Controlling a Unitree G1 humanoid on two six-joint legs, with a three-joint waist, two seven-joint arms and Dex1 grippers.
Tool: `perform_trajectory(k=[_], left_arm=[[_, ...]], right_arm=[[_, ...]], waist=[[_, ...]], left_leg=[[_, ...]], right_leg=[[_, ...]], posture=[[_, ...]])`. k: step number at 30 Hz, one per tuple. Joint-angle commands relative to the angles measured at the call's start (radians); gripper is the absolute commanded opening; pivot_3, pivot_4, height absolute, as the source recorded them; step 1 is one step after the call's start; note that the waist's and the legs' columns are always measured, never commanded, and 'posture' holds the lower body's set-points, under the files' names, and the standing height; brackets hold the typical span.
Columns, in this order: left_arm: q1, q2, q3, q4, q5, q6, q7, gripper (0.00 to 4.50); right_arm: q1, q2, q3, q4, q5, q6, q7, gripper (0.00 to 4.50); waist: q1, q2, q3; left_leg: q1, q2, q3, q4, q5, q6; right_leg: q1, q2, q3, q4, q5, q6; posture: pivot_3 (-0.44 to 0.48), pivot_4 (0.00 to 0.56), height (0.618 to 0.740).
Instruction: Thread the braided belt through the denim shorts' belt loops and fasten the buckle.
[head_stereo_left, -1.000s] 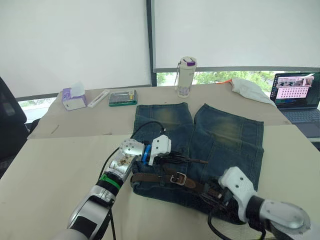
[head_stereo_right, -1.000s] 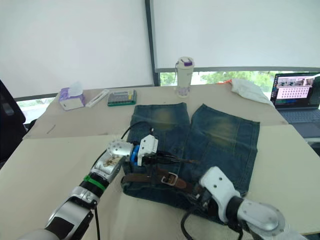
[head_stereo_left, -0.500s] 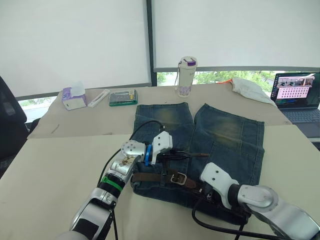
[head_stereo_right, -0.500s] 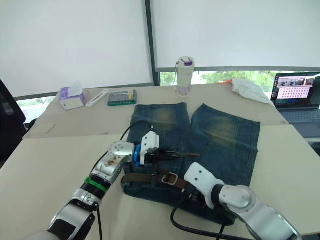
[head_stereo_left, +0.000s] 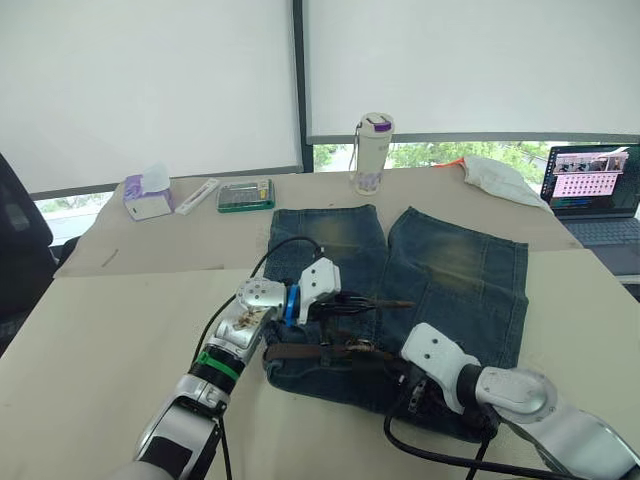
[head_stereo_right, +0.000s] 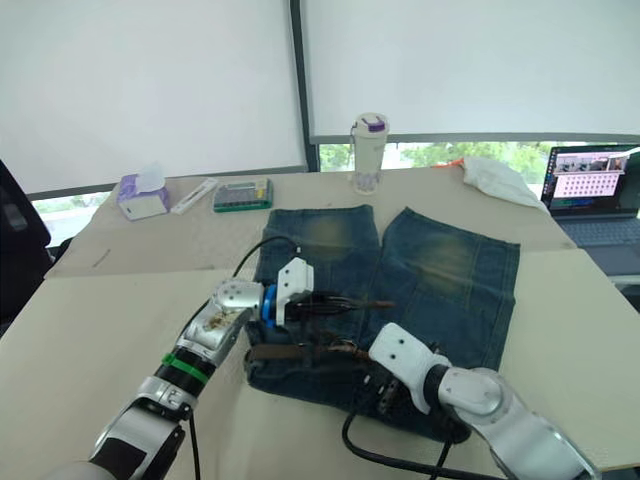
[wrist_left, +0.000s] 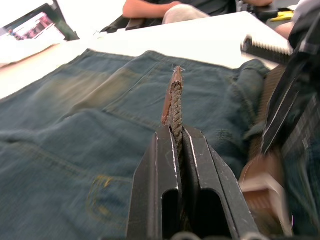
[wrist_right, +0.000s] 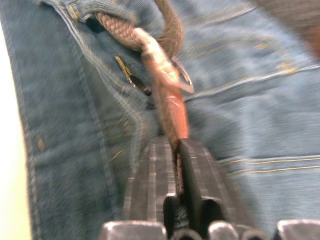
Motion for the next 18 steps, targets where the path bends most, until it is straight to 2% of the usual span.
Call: perform_trajectory(k=[1, 10, 16, 18], left_arm=[[-0.031, 0.047, 0.028, -0.04, -0.011, 0.0, -0.042, 0.0], [-0.023, 0.174, 0.006, -0.067, -0.025, -0.015, -0.252, 0.0], [-0.021, 0.208, -0.02, -0.063, -0.013, -0.04, -0.355, 0.0], [-0.024, 0.215, -0.034, -0.044, 0.019, -0.102, -0.365, 0.0]], right_arm=[[0.027, 0.028, -0.075, -0.049, 0.002, 0.017, -0.03, 0.07], [0.091, 0.078, -0.144, -0.064, -0.014, 0.019, -0.055, 0.07], [0.088, 0.078, -0.143, -0.06, -0.018, 0.016, -0.057, 0.07], [0.085, 0.078, -0.143, -0.062, -0.018, 0.017, -0.057, 0.07]], waist=[[0.0, 0.0, 0.0], [0.0, 0.003, -0.002], [-0.001, 0.003, -0.002], [-0.002, 0.003, -0.002]], left_leg=[[0.0, 0.0, 0.0, 0.0, 0.0, 0.0], [0.0, 0.0, 0.0, 0.0, 0.0, 0.0], [0.0, 0.0, 0.0, 0.0, 0.0, 0.0], [0.0, 0.0, 0.0, 0.0, 0.0, 0.0]], right_leg=[[0.0, 0.0, 0.0, 0.0, 0.0, 0.0], [0.0, 0.0, 0.0, 0.0, 0.0, 0.0], [0.0, 0.0, 0.0, 0.0, 0.0, 0.0], [0.0, 0.0, 0.0, 0.0, 0.0, 0.0]], posture=[[0.0, 0.15, 0.74], [0.0, 0.15, 0.74], [0.0, 0.15, 0.74], [0.0, 0.15, 0.74]])
